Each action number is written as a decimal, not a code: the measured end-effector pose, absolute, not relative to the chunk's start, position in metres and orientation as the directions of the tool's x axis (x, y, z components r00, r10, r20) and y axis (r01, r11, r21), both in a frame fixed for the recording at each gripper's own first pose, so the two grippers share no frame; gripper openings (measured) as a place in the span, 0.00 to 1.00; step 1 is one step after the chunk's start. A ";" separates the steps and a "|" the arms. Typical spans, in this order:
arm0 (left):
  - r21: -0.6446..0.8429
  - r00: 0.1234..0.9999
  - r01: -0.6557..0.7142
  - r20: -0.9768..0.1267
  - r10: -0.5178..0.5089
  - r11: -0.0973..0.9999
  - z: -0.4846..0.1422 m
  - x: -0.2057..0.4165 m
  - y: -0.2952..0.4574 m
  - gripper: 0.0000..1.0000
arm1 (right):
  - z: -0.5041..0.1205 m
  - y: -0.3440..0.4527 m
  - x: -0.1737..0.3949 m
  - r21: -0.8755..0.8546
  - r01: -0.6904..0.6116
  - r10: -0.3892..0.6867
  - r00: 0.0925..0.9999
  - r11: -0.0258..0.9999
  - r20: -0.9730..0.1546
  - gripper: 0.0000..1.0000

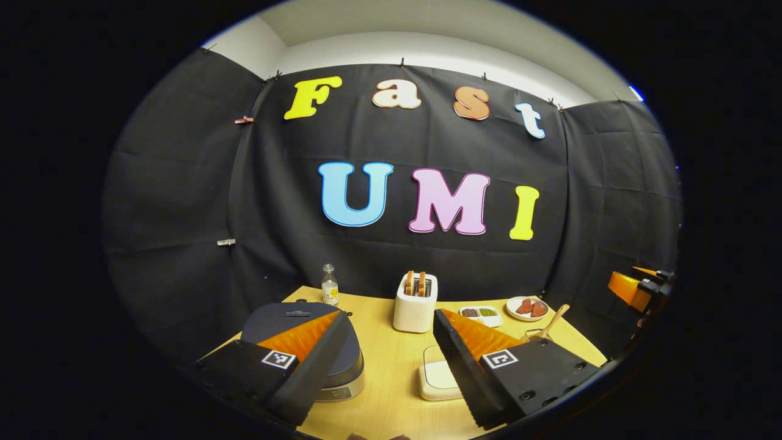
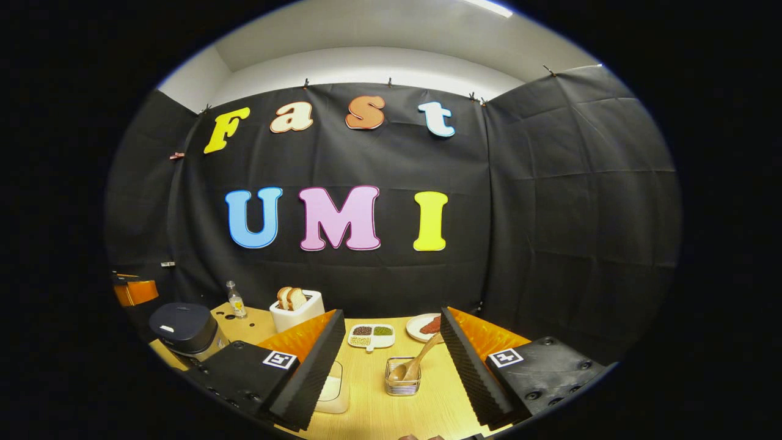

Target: Close the left gripper, press the button to open the rice cooker; take a wooden spoon from the chopstick holder with the right hand, scoop a spoonful of rice and pour it into the rice cooker, then put the wooden spoon back into the chopstick holder.

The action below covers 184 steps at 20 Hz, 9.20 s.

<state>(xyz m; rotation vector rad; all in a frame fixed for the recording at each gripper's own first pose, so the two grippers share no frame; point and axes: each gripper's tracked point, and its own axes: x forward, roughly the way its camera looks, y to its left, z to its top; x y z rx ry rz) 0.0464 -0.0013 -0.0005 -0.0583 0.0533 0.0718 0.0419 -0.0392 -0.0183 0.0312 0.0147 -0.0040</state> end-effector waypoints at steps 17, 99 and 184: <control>-0.061 0.927 -0.200 -0.334 0.169 0.978 -0.062 0.072 0.101 0.20 | -0.050 -0.031 0.055 0.033 -0.045 0.048 0.995 0.998 -0.083 0.98; 0.011 0.867 -0.352 -0.373 0.330 0.936 -0.102 -0.001 -0.090 0.98 | -0.286 -0.103 0.259 0.385 0.140 0.113 0.817 0.912 -0.565 0.23; -0.084 0.935 -0.106 -0.349 0.071 0.991 -0.156 -0.022 0.081 0.96 | -0.211 0.111 0.135 0.790 0.302 0.283 0.817 0.533 -0.503 0.13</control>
